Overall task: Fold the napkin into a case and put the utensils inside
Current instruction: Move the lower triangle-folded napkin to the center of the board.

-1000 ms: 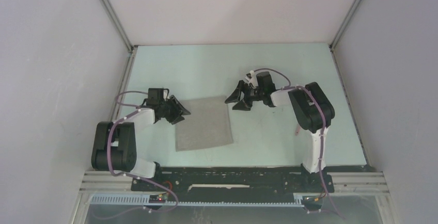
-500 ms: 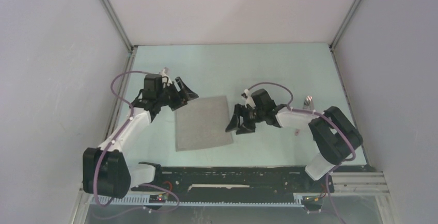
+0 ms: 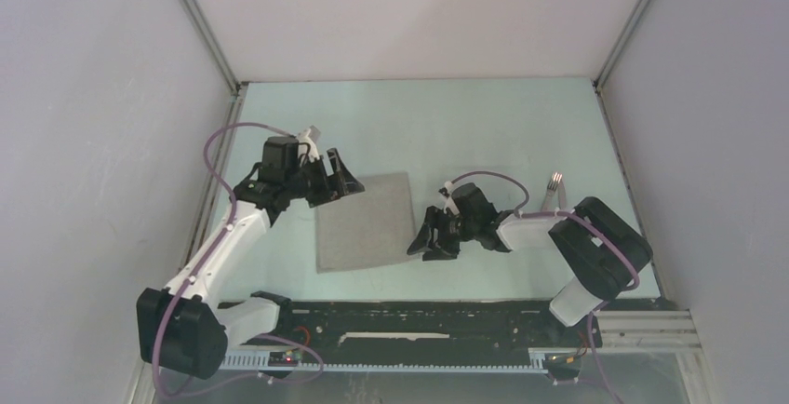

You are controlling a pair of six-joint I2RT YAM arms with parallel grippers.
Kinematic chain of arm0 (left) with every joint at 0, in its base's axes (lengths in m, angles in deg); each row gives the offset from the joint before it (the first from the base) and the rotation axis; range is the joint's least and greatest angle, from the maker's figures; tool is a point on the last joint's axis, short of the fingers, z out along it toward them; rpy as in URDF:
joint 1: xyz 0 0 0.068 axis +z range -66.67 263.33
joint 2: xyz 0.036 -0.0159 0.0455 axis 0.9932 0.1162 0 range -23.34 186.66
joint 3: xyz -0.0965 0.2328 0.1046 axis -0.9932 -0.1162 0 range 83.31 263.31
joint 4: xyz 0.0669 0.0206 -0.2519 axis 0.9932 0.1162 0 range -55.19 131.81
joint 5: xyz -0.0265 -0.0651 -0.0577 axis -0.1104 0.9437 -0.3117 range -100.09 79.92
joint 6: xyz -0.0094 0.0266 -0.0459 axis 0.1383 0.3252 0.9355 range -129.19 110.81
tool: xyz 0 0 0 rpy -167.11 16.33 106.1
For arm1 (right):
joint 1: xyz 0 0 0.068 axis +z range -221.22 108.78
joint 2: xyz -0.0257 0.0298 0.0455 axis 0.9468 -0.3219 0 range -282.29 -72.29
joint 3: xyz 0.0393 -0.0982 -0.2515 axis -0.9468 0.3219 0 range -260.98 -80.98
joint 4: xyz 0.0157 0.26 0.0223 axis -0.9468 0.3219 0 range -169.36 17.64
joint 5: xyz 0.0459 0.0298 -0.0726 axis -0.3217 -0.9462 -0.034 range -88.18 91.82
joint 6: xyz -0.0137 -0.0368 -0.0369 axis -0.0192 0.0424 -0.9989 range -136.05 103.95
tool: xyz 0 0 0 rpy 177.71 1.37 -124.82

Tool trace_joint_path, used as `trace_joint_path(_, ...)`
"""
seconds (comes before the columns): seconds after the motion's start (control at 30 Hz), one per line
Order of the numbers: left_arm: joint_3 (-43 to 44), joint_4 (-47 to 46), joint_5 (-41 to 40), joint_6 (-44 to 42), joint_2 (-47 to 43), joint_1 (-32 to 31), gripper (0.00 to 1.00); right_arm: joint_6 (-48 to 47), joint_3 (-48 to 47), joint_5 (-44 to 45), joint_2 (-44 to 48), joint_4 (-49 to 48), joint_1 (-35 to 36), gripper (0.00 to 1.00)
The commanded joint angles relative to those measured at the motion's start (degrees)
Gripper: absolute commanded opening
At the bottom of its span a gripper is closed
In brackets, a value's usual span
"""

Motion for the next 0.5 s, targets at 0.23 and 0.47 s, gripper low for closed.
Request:
trace_joint_path(0.23, 1.4, 2.7, -0.6, -3.5, -1.5, -0.3, 0.84, 3.1, 0.8, 2.3, -3.7, -6.7, 0.8, 0.55)
trace_joint_path(0.47, 1.4, 3.5, -1.5, -4.3, -1.7, -0.3, 0.84, 3.1, 0.8, 2.0, -4.9, -8.0, 1.0, 0.46)
